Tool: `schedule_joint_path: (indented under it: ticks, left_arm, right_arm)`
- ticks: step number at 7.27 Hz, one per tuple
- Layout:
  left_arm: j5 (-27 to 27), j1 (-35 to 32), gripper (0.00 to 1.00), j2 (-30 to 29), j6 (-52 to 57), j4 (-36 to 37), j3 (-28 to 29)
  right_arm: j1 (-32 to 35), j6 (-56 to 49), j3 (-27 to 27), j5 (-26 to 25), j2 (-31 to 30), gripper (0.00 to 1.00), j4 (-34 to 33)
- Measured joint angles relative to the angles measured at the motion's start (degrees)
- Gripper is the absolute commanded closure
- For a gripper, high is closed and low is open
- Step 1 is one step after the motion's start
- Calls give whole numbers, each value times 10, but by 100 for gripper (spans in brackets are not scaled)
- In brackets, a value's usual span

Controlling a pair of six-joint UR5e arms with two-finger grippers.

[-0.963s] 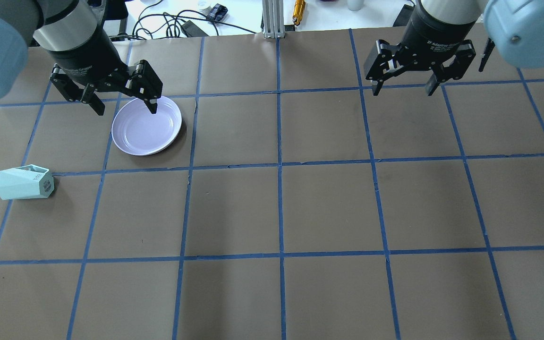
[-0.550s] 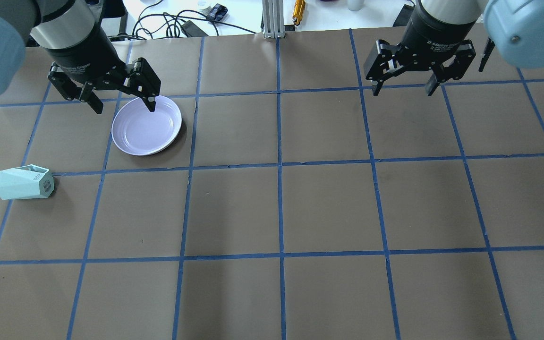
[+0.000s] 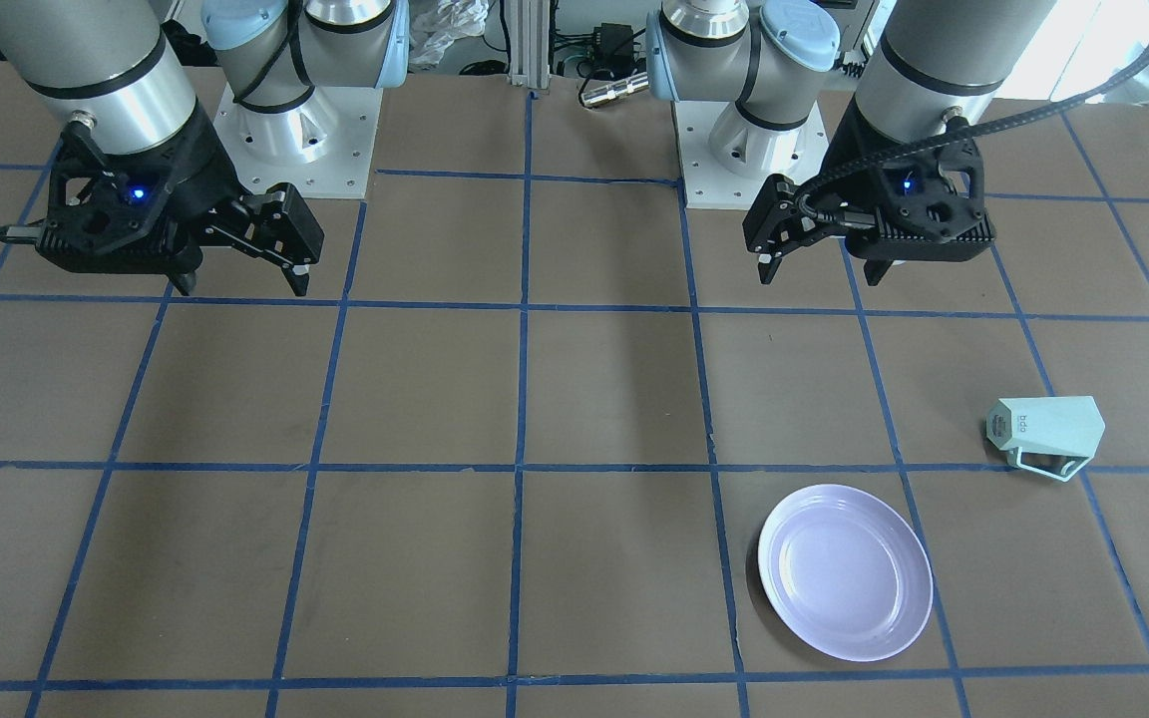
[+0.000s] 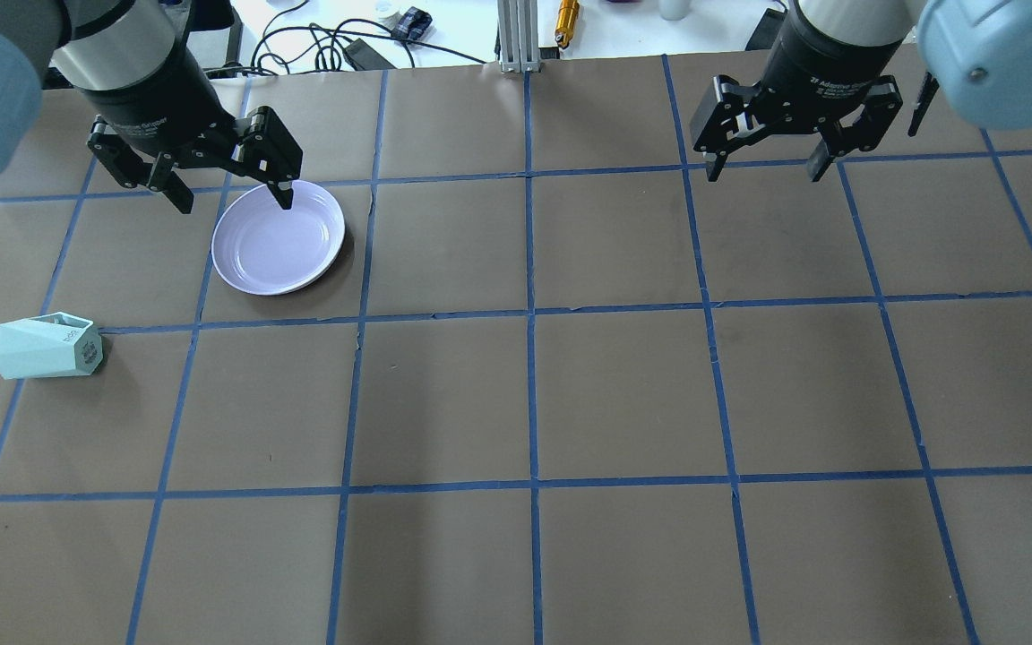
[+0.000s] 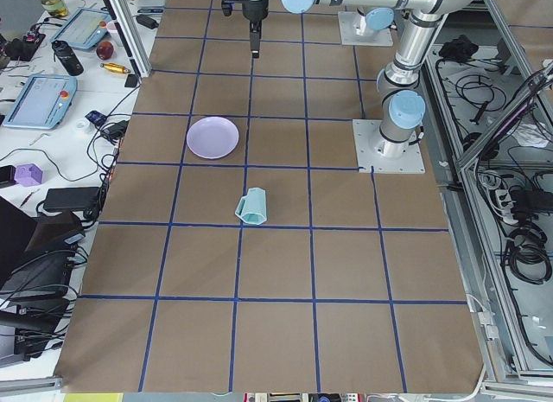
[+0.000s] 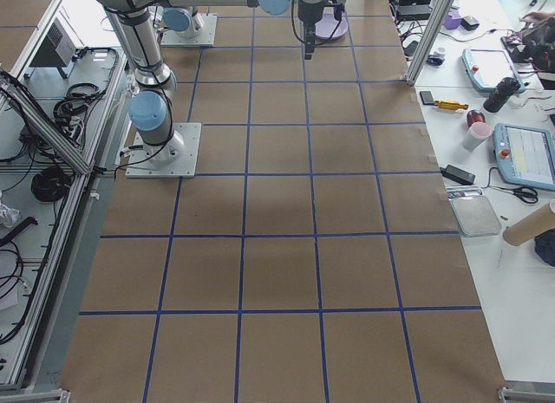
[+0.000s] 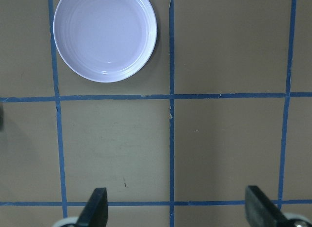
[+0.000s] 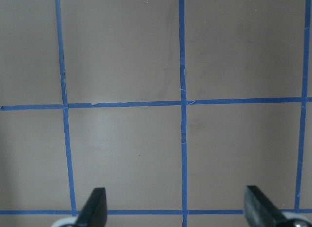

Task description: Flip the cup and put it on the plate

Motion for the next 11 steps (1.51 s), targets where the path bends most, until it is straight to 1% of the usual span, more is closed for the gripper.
schedule_joint_path:
  ticks: [4, 6, 7, 9, 11]
  left_arm:
    - [4, 2, 0, -2, -4, -3, -2]
    - [3, 23, 0, -4, 28, 5, -6]
    - [0, 48, 0, -5, 53, 5, -8]
    - [-12, 119, 0, -8, 87, -5, -10]
    - [-26, 186, 0, -18, 148, -12, -11]
  right_arm:
    - [0, 0, 0, 0, 0, 0, 0]
    - [0, 0, 0, 0, 0, 0, 0]
    - [0, 0, 0, 0, 0, 0, 0]
    - [0, 0, 0, 0, 0, 0, 0]
    - [0, 0, 0, 0, 0, 0, 0]
